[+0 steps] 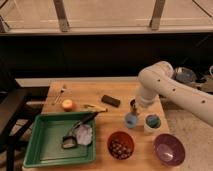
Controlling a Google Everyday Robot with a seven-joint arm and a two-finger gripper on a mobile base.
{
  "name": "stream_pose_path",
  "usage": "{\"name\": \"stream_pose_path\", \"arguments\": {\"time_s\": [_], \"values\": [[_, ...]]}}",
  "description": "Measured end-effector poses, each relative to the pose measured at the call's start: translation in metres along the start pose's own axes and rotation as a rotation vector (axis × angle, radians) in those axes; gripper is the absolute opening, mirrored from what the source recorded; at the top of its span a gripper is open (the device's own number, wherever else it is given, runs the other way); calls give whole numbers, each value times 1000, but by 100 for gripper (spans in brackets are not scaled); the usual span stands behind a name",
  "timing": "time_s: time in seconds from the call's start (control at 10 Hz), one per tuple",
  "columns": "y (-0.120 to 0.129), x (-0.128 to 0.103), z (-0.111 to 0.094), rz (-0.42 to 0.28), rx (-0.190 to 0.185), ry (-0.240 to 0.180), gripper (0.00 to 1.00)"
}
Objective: Stack cups into tray
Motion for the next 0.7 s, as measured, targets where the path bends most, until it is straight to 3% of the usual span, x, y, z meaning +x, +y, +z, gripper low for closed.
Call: {"name": "stream_pose_path", "arguments": {"time_s": [0.3,0.7], "values": [[13,-8,17,-19,-38,-12,0],[13,-15,26,-22,-51,-28,0]]}}
